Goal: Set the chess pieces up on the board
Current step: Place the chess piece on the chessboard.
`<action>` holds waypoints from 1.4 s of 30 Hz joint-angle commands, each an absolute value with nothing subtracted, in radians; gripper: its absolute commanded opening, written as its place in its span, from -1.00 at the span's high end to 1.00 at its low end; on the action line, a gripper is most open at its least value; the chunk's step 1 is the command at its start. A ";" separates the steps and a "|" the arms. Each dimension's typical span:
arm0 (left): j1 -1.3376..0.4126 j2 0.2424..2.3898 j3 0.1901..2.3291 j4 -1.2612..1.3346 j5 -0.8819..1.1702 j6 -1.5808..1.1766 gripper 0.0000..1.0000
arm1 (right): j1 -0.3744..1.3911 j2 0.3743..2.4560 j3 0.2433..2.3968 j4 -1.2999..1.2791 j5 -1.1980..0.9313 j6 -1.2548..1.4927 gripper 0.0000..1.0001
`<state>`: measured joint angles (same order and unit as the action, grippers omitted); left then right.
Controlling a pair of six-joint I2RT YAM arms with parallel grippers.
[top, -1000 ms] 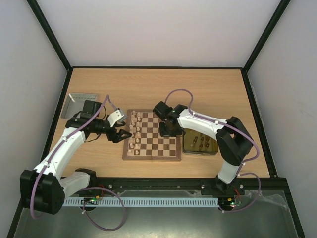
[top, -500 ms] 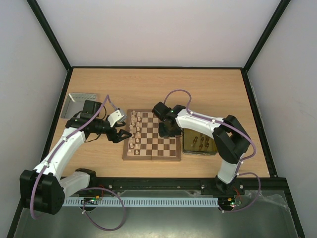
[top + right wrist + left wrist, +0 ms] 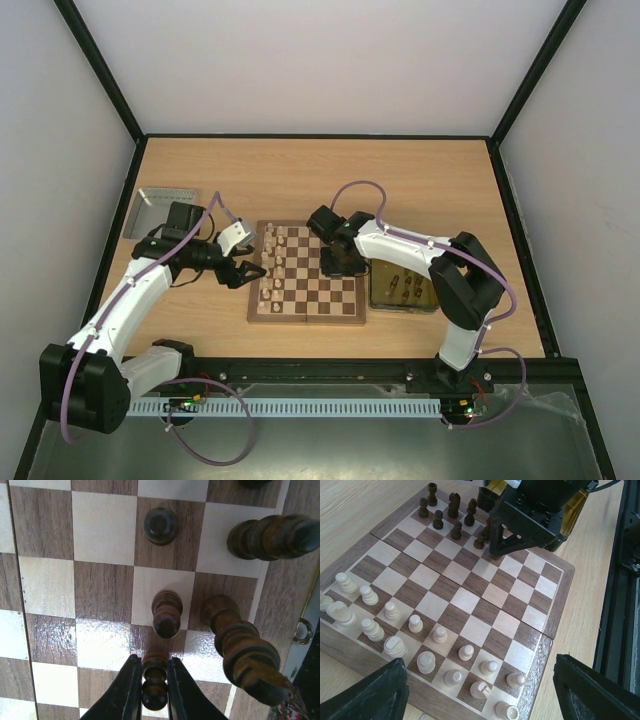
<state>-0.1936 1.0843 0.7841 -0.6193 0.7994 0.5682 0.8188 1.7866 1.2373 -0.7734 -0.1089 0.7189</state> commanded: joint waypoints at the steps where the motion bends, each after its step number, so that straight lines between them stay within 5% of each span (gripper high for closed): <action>1: -0.199 1.071 0.773 -0.619 0.809 0.571 -0.59 | 0.825 1.796 1.275 -0.778 -0.087 0.721 0.75; 42: -0.209 1.071 0.770 -0.613 0.797 0.566 -0.59 | 0.824 1.651 1.307 -0.909 0.015 0.711 0.64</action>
<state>-0.2047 1.0843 0.7841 -0.6189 0.7918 0.5678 0.8188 1.7378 1.2648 -0.8188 -0.0639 0.7177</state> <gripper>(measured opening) 0.795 0.181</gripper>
